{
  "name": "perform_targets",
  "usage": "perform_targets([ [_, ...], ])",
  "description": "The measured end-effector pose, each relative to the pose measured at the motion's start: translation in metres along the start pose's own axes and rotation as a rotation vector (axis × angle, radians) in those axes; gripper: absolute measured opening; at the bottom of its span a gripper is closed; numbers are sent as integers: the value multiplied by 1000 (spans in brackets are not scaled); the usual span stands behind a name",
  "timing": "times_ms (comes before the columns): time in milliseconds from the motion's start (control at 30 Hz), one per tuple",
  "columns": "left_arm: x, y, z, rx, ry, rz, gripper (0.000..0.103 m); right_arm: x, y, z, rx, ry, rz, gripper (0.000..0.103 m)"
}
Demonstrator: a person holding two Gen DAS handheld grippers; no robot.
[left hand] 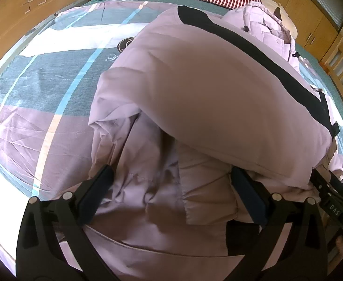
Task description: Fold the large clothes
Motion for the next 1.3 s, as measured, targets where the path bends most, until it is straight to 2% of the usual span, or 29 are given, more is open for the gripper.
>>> perform_targets([
  [300,-2,-2,0,4,-13,-8,101,-1,0,-2,1,-1,0,102],
  [400,-6,-19,3,66,-77,-5,101,-1,-1,-2,1,0,1,102],
  [467,0,-32,6,122,-39,11,101,1,-2,0,0,8,10,102],
  [533,7,-30,7,116,46,76,101,2,-7,3,-5,21,17,102],
  [600,6,-16,2,51,49,72,101,8,-22,14,49,48,23,102],
  [633,1,-5,-3,5,5,35,101,12,-35,21,113,64,24,102],
  [667,-4,-2,-3,10,-23,9,101,18,-51,31,195,80,26,102],
  [733,-6,-3,0,4,-26,-3,101,24,-61,41,248,93,21,102],
  [767,-6,-3,0,0,-24,-3,101,27,-60,44,245,96,16,102],
  [800,-6,-2,0,0,-20,0,101,31,-48,46,200,91,-8,102],
  [900,-3,-1,-1,3,2,23,101,46,4,30,-23,79,-103,102],
  [967,-1,-1,0,-1,5,21,101,54,-6,34,17,136,-59,102],
  [1033,-1,-2,0,-4,1,0,101,59,-37,57,115,158,-25,102],
  [1067,-1,-3,-1,-4,2,-11,101,59,-56,73,194,146,-33,102],
  [1133,-3,-4,-3,0,5,-30,101,52,-76,102,282,121,-44,102],
  [1167,-3,-4,-4,2,8,-33,101,45,-79,120,292,107,-35,102],
  [1300,-2,-6,-6,9,19,-37,101,-11,-48,217,248,33,107,102],
])
Point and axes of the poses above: each gripper's, at about its wrist camera, not at the fingertips, and y roughly the way its jaws point, x to its right, z to its top, the point moved 6 cm from there along y, roughly the way its jaws point, and after that the axes turned 7 degrees about y, right-handed, at the moved point
